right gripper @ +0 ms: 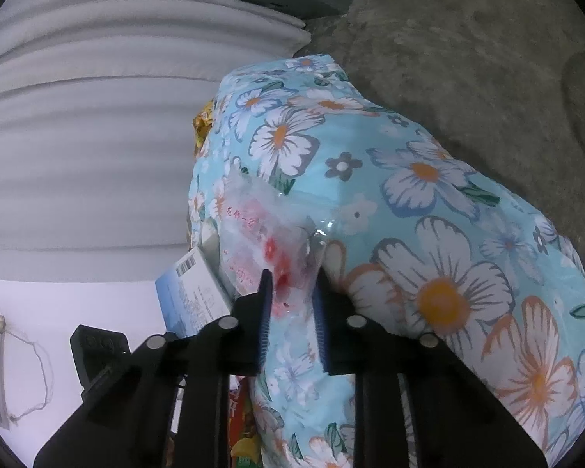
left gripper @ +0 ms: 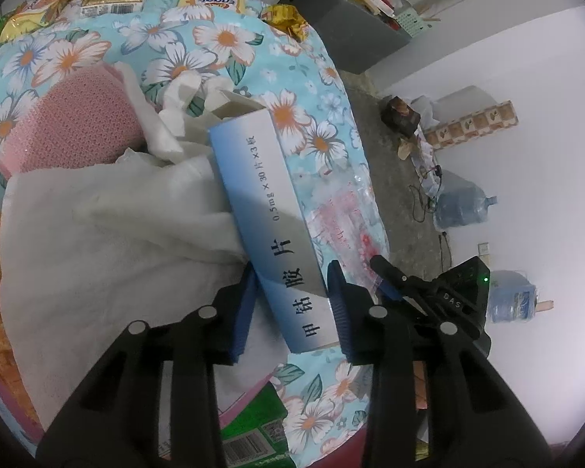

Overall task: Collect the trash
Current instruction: 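Grasp the white medicine box with the left gripper while the right grasps the clear plastic bag, then lift the medicine box and plastic bag toward the wastebasket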

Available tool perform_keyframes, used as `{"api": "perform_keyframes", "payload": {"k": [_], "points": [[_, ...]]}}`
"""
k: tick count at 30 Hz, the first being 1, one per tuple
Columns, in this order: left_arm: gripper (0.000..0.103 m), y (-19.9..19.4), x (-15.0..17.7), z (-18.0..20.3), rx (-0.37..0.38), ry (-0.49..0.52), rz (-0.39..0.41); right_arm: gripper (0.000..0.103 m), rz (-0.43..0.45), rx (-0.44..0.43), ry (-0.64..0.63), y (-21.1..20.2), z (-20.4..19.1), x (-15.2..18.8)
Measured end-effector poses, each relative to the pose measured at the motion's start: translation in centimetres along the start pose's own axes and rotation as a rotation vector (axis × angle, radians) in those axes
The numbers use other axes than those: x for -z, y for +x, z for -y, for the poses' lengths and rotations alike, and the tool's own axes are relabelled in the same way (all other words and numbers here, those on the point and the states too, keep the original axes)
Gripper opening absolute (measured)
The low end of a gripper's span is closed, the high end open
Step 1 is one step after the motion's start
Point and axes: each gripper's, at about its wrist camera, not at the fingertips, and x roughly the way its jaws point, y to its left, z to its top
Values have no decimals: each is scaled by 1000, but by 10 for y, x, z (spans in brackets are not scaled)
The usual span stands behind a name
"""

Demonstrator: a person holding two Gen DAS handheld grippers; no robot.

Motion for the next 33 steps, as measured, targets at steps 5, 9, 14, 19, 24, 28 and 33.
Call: {"api": "perform_keyframes", "payload": {"k": [5, 9, 14, 19, 24, 28, 33], "points": [[33, -3, 3, 0, 7, -6, 5, 9, 5, -13, 5, -3, 3, 0], [33, -8, 5, 3, 20, -1, 10, 8, 9, -28, 1, -9, 3, 0], [31, -18, 8, 8, 47, 14, 21, 7, 19, -50, -13, -20, -1, 3], [30, -29, 14, 15, 70, 38, 40, 7, 44, -66, -40, -37, -11, 6], [30, -42, 21, 20, 91, 54, 56, 7, 70, -79, -59, -56, -18, 11], [30, -50, 29, 24, 104, 68, 65, 6, 89, -88, -71, -71, -21, 15], [29, -61, 39, 33, 127, 85, 73, 6, 114, -97, -78, -90, -22, 22]]}}
